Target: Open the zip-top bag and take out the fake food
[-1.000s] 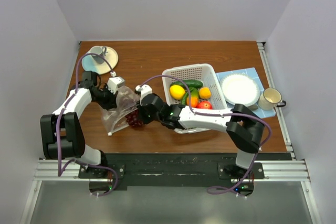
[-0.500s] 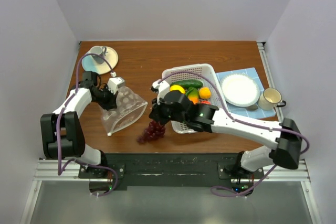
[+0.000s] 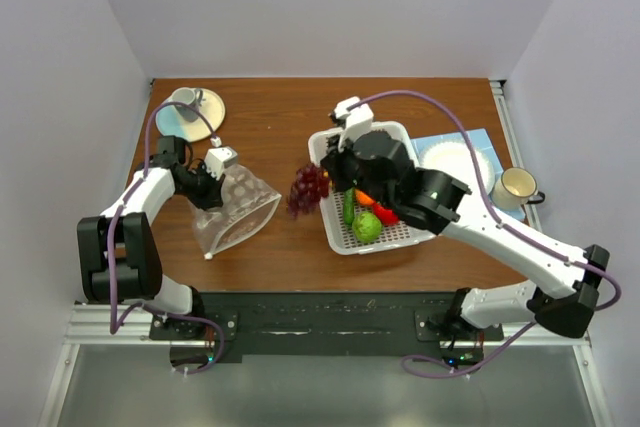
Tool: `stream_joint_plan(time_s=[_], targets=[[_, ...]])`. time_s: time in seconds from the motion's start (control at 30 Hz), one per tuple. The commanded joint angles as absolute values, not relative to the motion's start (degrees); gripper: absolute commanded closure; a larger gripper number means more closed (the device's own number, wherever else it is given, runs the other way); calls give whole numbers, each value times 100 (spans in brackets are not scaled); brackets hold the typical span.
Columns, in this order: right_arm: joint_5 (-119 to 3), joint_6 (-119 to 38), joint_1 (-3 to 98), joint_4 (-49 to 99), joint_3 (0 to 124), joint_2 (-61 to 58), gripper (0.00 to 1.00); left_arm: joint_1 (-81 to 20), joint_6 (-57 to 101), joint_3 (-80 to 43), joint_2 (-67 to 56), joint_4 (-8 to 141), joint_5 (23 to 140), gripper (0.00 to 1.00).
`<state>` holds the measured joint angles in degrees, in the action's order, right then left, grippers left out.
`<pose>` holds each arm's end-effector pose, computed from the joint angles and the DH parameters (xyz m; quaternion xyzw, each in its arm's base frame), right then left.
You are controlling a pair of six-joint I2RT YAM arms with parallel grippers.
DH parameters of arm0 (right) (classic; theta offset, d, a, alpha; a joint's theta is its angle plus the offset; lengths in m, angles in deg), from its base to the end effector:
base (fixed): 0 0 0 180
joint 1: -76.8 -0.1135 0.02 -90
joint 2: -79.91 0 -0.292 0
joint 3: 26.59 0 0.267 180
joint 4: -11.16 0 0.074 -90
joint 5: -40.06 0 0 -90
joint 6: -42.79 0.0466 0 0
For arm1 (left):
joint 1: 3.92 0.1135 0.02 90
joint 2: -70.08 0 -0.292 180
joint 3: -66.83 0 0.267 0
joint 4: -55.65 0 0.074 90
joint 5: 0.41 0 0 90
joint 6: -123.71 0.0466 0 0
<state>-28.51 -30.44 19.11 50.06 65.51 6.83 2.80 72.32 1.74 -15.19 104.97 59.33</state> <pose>0.1736 0.2426 0.4400 -0.1811 0.7909 0.2203 0.5415 0.2873 0.0102 0.2054 0.3056 0.9006 -0.1708 0.2575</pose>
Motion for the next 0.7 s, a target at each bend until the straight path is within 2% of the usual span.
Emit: stream_joint_plan(time_s=[0.0, 0.27, 0.67], targets=[[-1727, -3473, 2186, 4999, 7059, 854, 100, 276, 7290, 242, -1500, 10449, 5804, 100], [-1303, -3552, 2731, 4788, 7314, 618, 100, 276, 7334, 313, -1482, 10449, 5831, 100], [-1162, -3280, 3189, 4304, 6287, 468, 100, 276, 7370, 242, -1184, 10677, 5646, 100]])
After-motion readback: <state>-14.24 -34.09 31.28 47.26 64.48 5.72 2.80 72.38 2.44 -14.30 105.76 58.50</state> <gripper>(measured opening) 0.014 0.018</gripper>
